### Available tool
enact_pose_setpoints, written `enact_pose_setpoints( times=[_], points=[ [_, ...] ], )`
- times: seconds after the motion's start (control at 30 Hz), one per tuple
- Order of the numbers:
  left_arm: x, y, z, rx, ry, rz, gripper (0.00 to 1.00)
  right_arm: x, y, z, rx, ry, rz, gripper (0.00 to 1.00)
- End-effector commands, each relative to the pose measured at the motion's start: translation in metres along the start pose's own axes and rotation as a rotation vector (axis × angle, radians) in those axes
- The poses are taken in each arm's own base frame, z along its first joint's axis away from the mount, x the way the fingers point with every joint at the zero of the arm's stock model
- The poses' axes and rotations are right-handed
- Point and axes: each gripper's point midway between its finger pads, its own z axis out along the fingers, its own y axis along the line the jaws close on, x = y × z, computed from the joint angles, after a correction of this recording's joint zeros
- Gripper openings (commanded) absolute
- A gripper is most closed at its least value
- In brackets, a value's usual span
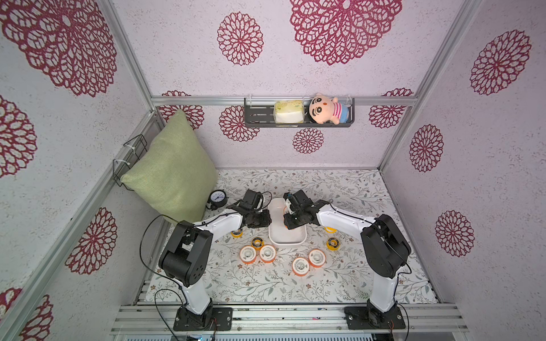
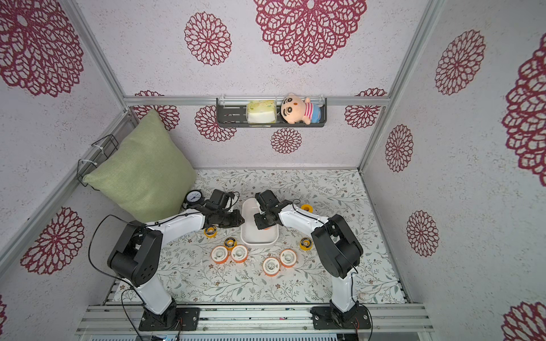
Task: Put the sealing tape into the storage box
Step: Place the sealing tape in the storage box.
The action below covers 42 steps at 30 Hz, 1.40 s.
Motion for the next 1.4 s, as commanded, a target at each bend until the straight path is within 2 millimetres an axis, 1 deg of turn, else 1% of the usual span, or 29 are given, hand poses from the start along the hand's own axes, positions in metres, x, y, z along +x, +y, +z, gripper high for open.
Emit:
enact_pose_setpoints(
  times=[0.0,0.2,0.6,0.67,0.83,0.93,1.2,1.37],
  points=[
    [-0.003,-0.001,0.003,-0.007,0.003,0.022,0.18,-0.006,-0.003,-0.004,0.036,-0.004,-0.026,0.23],
    [-0.002,-0.002,0.006,-0.003,0.01,0.021,0.18,-0.004,-0.006,0.003,0.055,0.018,-0.025,0.26],
    [0.0,-0.002,0.009,0.0,0.02,0.017,0.19,0.001,-0.012,0.013,0.091,0.047,-0.017,0.27],
    [0.0,-0.002,0.01,0.0,0.021,0.016,0.19,0.001,-0.014,0.013,0.098,0.049,-0.014,0.29],
    [0.0,-0.001,0.01,-0.001,0.021,0.017,0.2,0.001,-0.017,0.015,0.119,0.055,-0.005,0.41],
    [0.0,-0.001,0.01,0.001,0.022,0.015,0.2,0.002,-0.018,0.017,0.12,0.06,-0.002,0.44],
    [-0.003,-0.004,0.008,0.006,0.017,0.019,0.22,-0.003,-0.019,0.011,0.134,0.033,0.017,0.45],
    [-0.006,-0.006,0.002,-0.001,0.009,0.023,0.28,-0.008,-0.015,0.004,0.105,0.001,0.03,0.45]
  ],
)
